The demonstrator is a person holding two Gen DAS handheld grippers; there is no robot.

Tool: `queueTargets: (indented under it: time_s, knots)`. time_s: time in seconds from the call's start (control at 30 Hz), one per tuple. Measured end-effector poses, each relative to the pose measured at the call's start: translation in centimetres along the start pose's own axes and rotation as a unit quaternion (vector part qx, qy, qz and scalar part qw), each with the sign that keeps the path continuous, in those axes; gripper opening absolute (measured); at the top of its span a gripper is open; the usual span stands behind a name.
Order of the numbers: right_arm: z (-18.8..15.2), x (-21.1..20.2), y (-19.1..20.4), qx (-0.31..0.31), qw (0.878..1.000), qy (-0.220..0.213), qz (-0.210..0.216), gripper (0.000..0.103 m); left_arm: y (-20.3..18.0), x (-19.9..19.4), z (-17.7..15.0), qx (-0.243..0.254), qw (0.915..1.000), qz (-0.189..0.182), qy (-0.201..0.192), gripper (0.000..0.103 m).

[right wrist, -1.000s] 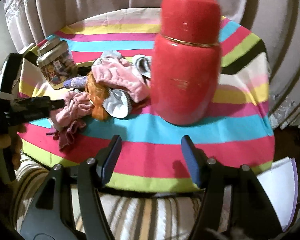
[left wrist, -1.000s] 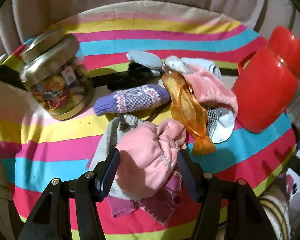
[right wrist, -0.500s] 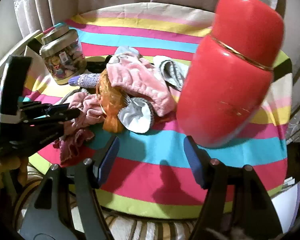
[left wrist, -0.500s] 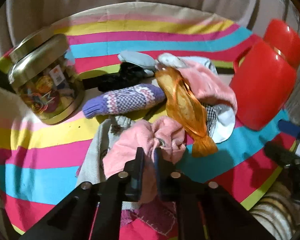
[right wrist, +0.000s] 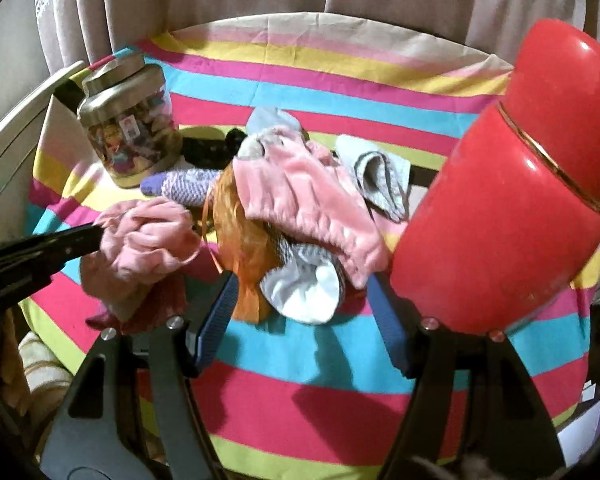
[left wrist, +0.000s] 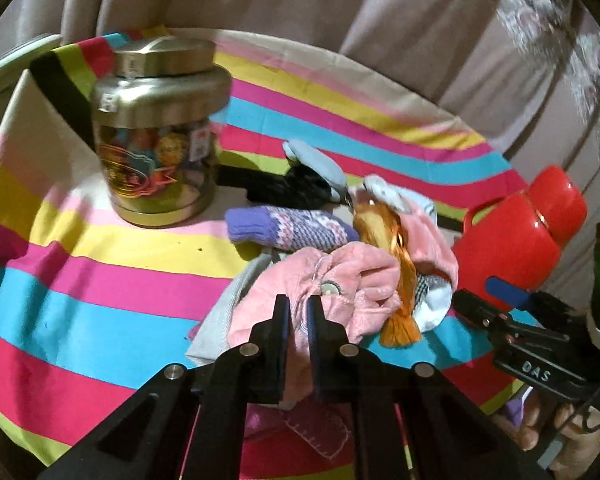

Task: Organize soft objects
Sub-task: 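Grasp the pink knit hat with the left tool while the right tool grasps the pink bunny-print cloth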

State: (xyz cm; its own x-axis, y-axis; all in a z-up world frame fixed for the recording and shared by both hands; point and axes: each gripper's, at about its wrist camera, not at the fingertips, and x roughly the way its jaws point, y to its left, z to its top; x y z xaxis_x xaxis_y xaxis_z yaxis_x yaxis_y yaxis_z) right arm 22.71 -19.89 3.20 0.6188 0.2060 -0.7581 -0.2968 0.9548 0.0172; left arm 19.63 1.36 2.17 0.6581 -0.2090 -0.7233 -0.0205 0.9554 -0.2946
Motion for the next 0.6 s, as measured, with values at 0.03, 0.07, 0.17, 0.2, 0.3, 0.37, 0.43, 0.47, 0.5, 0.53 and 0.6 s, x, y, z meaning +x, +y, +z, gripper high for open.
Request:
queueTargets:
  time_s: [0.03,0.07,0.17,0.2,0.3,0.37,0.43,0.47,0.5,0.53,0.6]
  knots:
    - [0.3,0.1,0.1,0.004,1.000,-0.004,0.003,0.070,0.2,-0.2,0.0,-0.004,1.0000,0.000,-0.005,0.010]
    - [0.6,0.2,0.2,0.006,1.000,-0.006,0.006,0.070,0.4,-0.4,0.0,-0.009,0.9999,0.000,-0.010,0.010]
    - [1.5,0.9,0.7,0.007,1.000,-0.014,0.007,0.070,1.1,-0.9,0.1,-0.023,0.9995,0.002,-0.024,0.010]
    - [1.8,1.3,0.8,0.006,1.000,-0.013,0.005,0.070,1.3,-0.9,0.1,-0.027,0.9993,0.003,-0.026,0.010]
    - [2.6,2.2,1.1,0.010,1.000,-0.008,0.010,0.070,2.0,-0.9,0.0,-0.038,0.9988,0.006,-0.029,0.010]
    - [3.4,2.7,1.2,0.022,0.999,-0.008,0.023,0.070,2.3,-0.6,-0.1,-0.042,0.9987,0.006,-0.027,0.010]
    - [4.0,3.2,1.4,0.032,0.999,-0.008,0.032,0.070,2.3,-0.5,-0.2,-0.042,0.9988,0.006,-0.025,0.010]
    - [4.4,3.6,1.5,0.035,0.999,-0.007,0.032,0.070,2.3,-0.4,-0.3,-0.042,0.9988,0.005,-0.025,0.010]
    - [4.6,3.8,1.6,0.037,0.999,-0.008,0.032,0.070,2.3,-0.4,-0.3,-0.041,0.9988,0.005,-0.025,0.010]
    - [4.9,4.2,1.7,0.040,0.999,-0.009,0.032,0.070,2.3,-0.4,-0.3,-0.039,0.9989,0.005,-0.026,0.010]
    - [5.3,4.9,1.9,0.038,0.999,-0.007,0.032,0.070,2.3,-0.4,-0.4,-0.037,0.9989,0.006,-0.026,0.010]
